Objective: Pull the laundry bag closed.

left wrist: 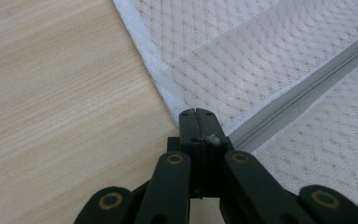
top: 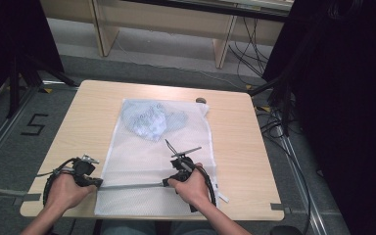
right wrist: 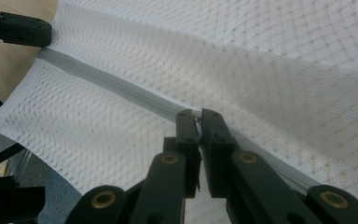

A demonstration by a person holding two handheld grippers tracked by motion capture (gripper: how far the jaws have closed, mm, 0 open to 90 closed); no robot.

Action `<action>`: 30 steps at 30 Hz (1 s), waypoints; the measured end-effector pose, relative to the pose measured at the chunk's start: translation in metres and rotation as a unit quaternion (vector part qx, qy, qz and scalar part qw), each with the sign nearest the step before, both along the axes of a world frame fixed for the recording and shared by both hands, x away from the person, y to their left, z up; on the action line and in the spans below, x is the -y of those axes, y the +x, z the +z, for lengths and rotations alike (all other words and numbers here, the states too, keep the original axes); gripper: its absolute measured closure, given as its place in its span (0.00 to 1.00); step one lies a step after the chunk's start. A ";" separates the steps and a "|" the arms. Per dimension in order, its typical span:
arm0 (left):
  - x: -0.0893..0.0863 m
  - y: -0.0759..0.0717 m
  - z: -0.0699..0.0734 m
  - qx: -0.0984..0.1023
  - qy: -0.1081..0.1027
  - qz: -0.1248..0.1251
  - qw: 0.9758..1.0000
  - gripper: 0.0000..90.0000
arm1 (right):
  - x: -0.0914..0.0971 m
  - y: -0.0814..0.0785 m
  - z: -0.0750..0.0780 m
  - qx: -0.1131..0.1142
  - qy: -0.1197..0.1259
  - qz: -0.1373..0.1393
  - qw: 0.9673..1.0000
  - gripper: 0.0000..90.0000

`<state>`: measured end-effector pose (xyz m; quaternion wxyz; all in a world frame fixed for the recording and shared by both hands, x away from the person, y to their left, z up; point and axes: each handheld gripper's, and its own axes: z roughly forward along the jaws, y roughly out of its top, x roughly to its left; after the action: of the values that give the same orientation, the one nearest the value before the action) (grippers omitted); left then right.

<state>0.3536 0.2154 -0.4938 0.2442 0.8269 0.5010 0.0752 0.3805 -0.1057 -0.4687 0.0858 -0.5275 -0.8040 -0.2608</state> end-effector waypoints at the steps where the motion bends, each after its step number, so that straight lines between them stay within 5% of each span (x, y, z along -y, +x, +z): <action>1: 0.001 0.000 0.000 0.002 -0.003 0.005 1.000 1.00 | 0.000 0.000 0.000 0.001 0.001 -0.001 1.000 0.97; 6: 0.000 0.000 0.000 0.000 0.000 0.000 1.000 1.00 | 0.003 0.000 0.000 -0.003 -0.001 -0.004 1.000 0.97; 7: 0.000 0.000 0.000 0.000 0.000 0.001 1.000 1.00 | 0.004 0.001 -0.002 0.012 0.005 0.007 1.000 0.97; 12: 0.000 0.000 0.000 0.000 0.000 0.001 1.000 1.00 | 0.006 0.000 0.001 -0.005 0.003 -0.007 1.000 0.97; 15: 0.000 0.000 0.000 0.000 0.000 0.001 1.000 1.00 | 0.009 0.002 -0.002 0.024 0.008 0.014 1.000 0.97; 24: 0.000 0.000 0.000 -0.001 0.000 0.001 1.000 1.00 | 0.013 0.003 -0.003 0.030 0.007 0.018 0.999 0.97; 26: 0.000 0.000 0.000 0.000 0.000 0.000 1.000 1.00 | 0.014 0.003 -0.002 0.023 0.005 0.014 1.000 0.97; 28: 0.000 0.000 0.000 0.000 0.000 0.001 1.000 1.00 | 0.013 0.000 0.003 -0.016 0.008 -0.012 1.000 0.97; 30: 0.000 0.000 0.000 0.000 0.000 0.001 1.000 1.00 | 0.016 0.001 0.000 0.010 0.006 0.002 1.000 0.97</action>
<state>0.3536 0.2156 -0.4938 0.2441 0.8266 0.5015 0.0752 0.3820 -0.1217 -0.4685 0.0816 -0.5231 -0.8041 -0.2705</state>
